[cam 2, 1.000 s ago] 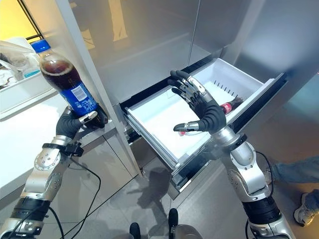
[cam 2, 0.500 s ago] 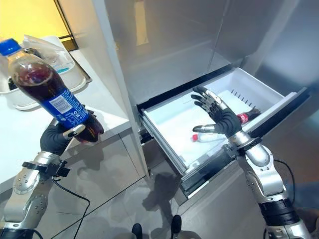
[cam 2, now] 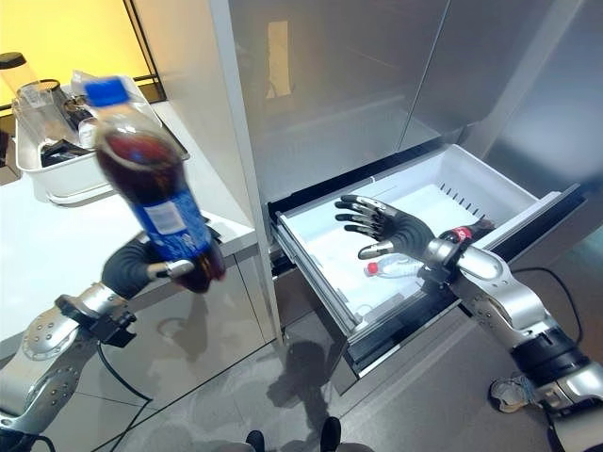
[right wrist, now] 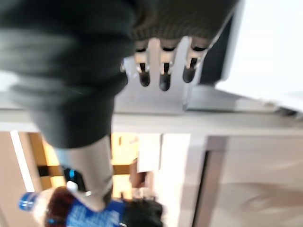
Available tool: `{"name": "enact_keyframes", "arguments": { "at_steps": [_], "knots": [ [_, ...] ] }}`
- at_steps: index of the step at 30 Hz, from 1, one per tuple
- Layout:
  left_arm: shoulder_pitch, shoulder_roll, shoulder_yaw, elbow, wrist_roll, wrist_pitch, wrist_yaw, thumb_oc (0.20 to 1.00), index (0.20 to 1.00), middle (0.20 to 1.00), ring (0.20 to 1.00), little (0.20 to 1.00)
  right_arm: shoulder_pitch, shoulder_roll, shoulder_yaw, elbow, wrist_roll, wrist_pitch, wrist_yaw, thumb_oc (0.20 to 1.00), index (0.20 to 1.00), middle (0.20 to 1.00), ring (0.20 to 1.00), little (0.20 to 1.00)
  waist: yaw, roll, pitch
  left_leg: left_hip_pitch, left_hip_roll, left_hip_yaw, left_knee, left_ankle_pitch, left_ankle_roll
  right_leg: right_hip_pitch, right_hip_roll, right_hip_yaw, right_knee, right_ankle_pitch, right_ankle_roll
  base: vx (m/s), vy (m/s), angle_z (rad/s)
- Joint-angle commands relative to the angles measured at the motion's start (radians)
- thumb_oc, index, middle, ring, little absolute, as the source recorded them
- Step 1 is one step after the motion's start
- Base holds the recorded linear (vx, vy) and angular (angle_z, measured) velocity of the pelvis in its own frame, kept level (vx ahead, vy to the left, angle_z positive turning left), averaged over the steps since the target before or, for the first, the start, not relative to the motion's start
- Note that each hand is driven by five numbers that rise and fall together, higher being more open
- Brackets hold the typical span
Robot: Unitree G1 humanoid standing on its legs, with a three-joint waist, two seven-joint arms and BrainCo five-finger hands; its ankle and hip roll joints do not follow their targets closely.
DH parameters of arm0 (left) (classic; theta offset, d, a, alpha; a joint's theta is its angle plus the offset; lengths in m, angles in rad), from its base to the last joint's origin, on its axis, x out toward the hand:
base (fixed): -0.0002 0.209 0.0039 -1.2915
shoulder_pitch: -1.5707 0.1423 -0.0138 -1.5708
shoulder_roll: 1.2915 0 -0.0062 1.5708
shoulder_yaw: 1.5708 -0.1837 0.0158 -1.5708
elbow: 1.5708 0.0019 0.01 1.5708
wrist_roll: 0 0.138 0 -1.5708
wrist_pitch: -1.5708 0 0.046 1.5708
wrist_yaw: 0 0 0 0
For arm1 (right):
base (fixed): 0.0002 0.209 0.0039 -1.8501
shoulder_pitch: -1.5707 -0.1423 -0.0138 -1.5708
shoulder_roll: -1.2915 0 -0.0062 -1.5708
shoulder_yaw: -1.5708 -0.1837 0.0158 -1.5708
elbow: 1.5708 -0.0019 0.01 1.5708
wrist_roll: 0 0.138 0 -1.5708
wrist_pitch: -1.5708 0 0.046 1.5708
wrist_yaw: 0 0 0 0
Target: Take the drinks into the refrigerator
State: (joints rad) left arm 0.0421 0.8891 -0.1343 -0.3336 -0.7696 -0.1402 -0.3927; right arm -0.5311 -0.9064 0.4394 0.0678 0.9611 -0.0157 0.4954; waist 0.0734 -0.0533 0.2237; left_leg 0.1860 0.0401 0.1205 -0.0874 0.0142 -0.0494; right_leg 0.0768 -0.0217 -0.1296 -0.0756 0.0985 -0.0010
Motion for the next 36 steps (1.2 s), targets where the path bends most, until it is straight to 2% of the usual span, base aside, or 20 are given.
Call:
{"name": "enact_keyframes", "arguments": {
  "at_steps": [1, 7, 13, 17, 19, 26, 36],
  "knots": [
    [-0.106, 0.032, -0.021, -0.105, -0.091, -0.068, -0.013, 0.2, 0.2, 0.2, 0.2, 0.2, -0.135, 0.021, 0.059, 0.044, 0.077, -0.052, -0.009, 1.0, 1.0, 1.0, 1.0, 1.0, 0.023, -0.005, -0.061, 0.006, -0.022, -0.028, 0.0, -0.065, 0.013, -0.016, -0.061, -0.003, 0.146, -0.082, 0.105, 0.0, 0.002, -0.07],
    [-0.153, 0.078, -0.111, -0.102, -0.08, -0.044, -0.032, 0.2, 0.2, 0.2, 0.2, 0.2, -0.199, 0.033, 0.145, -0.026, 0.095, -0.034, 0.016, 1.0, 1.0, 1.0, 1.0, 1.0, 0.018, 0.002, -0.062, 0.014, -0.02, -0.015, 0.0, -0.066, 0.013, -0.019, -0.059, 0.006, 0.15, -0.082, 0.108, 0.01, -0.004, -0.06],
    [-0.223, 0.07, -0.199, -0.075, -0.058, -0.037, -0.028, 0.2, 0.2, 0.2, 0.2, 0.2, -0.227, 0.077, 0.187, -0.111, 0.121, -0.034, 0.018, 1.0, 1.0, 1.0, 1.0, 1.0, 0.011, 0.006, -0.061, 0.018, -0.019, -0.009, 0.001, -0.069, 0.015, -0.02, -0.057, 0.013, 0.152, -0.083, 0.11, 0.0, -0.001, -0.01],
    [-0.243, 0.067, -0.221, -0.063, -0.045, -0.036, -0.025, 0.2, 0.2, 0.2, 0.2, 0.2, -0.218, 0.111, 0.198, -0.14, 0.136, -0.026, 0.017, 1.0, 1.0, 1.0, 1.0, 1.0, 0.01, 0.01, -0.06, 0.02, -0.02, -0.005, 0.002, -0.07, 0.015, -0.021, -0.056, 0.017, 0.155, -0.084, 0.109, 0.0, 0.002, -0.08],
    [-0.251, 0.066, -0.231, -0.055, -0.027, -0.033, -0.024, 0.2, 0.2, 0.2, 0.2, 0.2, -0.2, 0.128, 0.223, -0.193, 0.144, -0.002, 0.032, 1.0, 1.0, 1.0, 1.0, 1.0, 0.006, 0.012, -0.061, 0.023, -0.019, -0.003, 0.002, -0.071, 0.015, -0.019, -0.056, 0.018, 0.154, -0.086, 0.108, 0.0, 0.0, -0.1],
    [-0.25, 0.065, -0.239, -0.039, 0.009, -0.037, -0.018, 0.2, 0.2, 0.2, 0.2, 0.2, -0.2, 0.118, 0.299, -0.273, 0.15, 0.039, 0.074, 1.0, 1.0, 1.0, 1.0, 1.0, 0.003, 0.013, -0.064, 0.026, -0.015, -0.003, 0.001, -0.071, 0.013, -0.015, -0.055, 0.02, 0.15, -0.086, 0.108, 0.0, -0.002, -0.01],
    [-0.278, 0.035, -0.27, 0.005, 0.075, -0.035, -0.013, 0.2, 0.2, 0.2, 0.2, 0.2, -0.226, 0.276, 0.296, -0.251, 0.14, 0.019, 0.028, 1.0, 1.0, 1.0, 1.0, 1.0, 0.013, 0.015, -0.067, 0.025, -0.017, -0.001, 0.001, -0.07, 0.015, -0.007, -0.057, 0.02, 0.14, -0.082, 0.106, 0.0, 0.0, 0.0]
  ]
}}
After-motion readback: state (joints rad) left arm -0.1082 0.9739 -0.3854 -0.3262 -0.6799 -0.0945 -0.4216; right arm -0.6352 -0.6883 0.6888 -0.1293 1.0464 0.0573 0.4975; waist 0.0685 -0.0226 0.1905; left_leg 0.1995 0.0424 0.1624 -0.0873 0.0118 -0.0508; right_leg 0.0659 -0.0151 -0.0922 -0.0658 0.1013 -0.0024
